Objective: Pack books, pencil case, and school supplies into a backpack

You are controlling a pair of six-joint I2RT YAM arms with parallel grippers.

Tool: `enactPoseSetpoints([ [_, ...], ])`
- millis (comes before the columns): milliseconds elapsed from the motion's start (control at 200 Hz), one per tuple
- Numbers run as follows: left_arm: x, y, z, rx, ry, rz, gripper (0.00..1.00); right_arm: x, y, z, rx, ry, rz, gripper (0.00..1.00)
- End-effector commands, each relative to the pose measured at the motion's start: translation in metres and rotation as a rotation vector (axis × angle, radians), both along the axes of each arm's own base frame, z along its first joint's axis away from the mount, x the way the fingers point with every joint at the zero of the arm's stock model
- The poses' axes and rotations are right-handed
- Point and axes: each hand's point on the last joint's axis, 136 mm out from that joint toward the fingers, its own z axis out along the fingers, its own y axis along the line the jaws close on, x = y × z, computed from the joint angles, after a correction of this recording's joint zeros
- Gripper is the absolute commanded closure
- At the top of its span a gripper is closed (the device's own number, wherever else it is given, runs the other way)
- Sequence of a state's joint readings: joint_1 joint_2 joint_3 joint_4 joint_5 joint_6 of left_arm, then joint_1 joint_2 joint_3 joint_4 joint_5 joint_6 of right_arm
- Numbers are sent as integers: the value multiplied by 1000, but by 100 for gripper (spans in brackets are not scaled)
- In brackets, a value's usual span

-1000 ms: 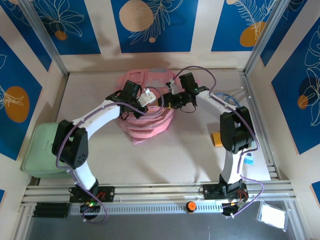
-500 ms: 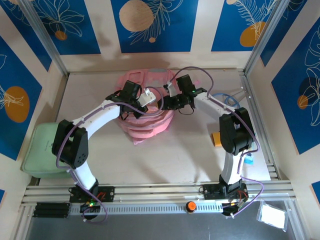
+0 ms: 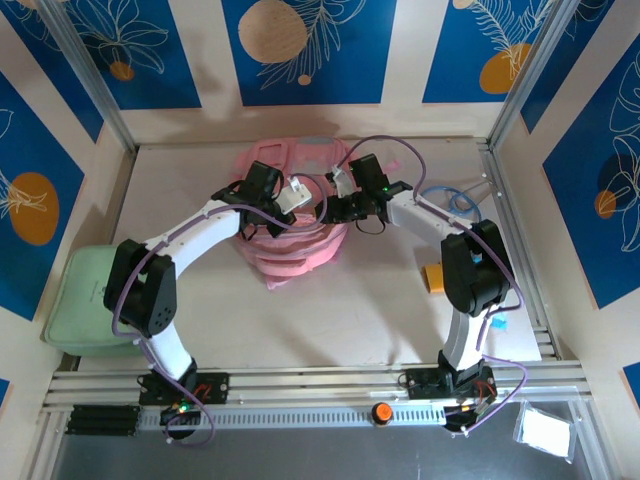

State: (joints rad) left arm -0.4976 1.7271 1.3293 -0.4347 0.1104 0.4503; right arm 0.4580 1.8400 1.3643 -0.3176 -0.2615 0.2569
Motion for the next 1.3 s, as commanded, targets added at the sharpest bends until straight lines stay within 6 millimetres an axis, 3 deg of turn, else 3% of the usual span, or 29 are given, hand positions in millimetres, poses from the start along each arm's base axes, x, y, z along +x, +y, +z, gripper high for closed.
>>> enactPoseSetpoints([
  [0, 2, 3, 3, -19, 7, 29, 90, 0, -10, -6, -49, -21, -16, 67],
  [240, 3, 4, 4, -11, 8, 41, 91, -4, -13, -8, -67, -50, -28, 51],
  [495, 5, 4, 9, -26, 4, 46, 92, -3, -7, -9, -137, -123, -25, 50],
  [795, 4, 5, 11, -31, 3, 48, 92, 7, -14, -17, -220, -160, -57, 74],
  [970, 8, 6, 11, -47, 14, 70, 92, 4, -18, -19, -258, -201, -41, 100],
  [1105, 15, 9, 7, -61, 46, 120, 94, -7, -19, -19, -235, -221, -16, 100],
  [1295, 19, 0, 7, -152, 99, 149, 95, -36, -3, -11, -114, -264, 55, 100],
])
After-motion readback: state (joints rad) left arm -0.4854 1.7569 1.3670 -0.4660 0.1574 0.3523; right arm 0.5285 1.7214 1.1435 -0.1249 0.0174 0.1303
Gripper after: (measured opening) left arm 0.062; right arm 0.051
